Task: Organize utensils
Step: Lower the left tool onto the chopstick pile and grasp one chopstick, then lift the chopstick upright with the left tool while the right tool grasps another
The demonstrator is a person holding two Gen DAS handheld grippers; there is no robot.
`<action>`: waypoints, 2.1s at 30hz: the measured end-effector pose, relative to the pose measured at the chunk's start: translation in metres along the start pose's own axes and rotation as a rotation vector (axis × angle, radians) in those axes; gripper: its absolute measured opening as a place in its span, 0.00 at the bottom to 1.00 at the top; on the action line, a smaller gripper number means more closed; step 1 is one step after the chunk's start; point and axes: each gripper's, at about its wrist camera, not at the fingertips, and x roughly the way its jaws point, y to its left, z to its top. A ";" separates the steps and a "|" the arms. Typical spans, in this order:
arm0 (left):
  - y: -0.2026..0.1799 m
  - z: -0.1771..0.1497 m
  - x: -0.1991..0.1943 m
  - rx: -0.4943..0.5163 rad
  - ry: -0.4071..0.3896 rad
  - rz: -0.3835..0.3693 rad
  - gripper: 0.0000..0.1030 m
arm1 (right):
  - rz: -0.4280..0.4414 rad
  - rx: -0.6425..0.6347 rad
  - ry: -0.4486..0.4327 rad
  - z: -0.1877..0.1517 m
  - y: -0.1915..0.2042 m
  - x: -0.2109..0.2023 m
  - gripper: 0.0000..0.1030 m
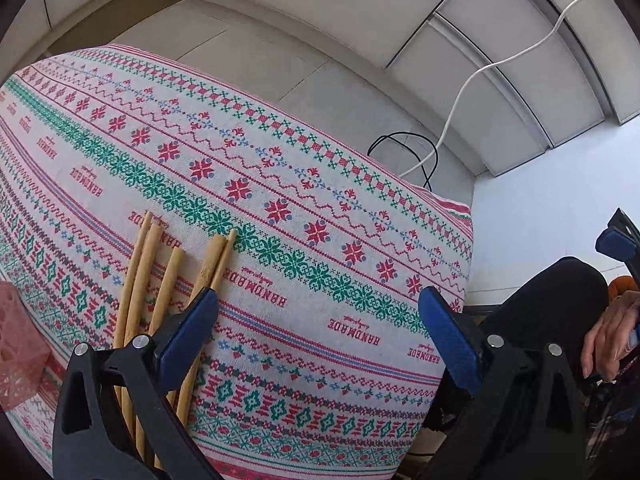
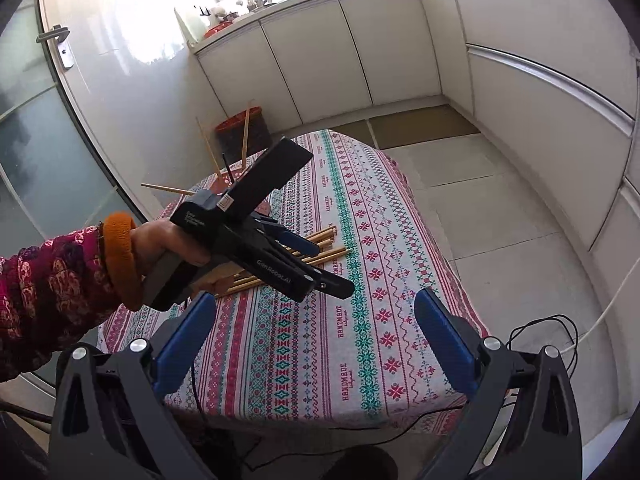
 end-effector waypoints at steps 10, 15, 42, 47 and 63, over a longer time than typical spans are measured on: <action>0.009 0.018 0.024 0.034 0.085 0.073 0.92 | 0.011 0.035 -0.001 0.003 -0.007 0.003 0.94; 0.000 0.026 0.034 0.089 0.146 0.134 0.90 | 0.010 0.053 -0.004 0.003 -0.010 0.003 0.94; -0.016 -0.057 -0.009 -0.026 -0.112 0.273 0.04 | -0.071 0.176 0.037 0.005 -0.033 0.011 0.94; -0.023 -0.113 -0.092 -0.108 -0.392 0.241 0.04 | -0.134 0.241 0.133 0.013 -0.035 0.039 0.94; -0.061 -0.223 -0.234 -0.104 -0.929 0.318 0.04 | -0.366 0.790 0.490 0.043 -0.026 0.226 0.37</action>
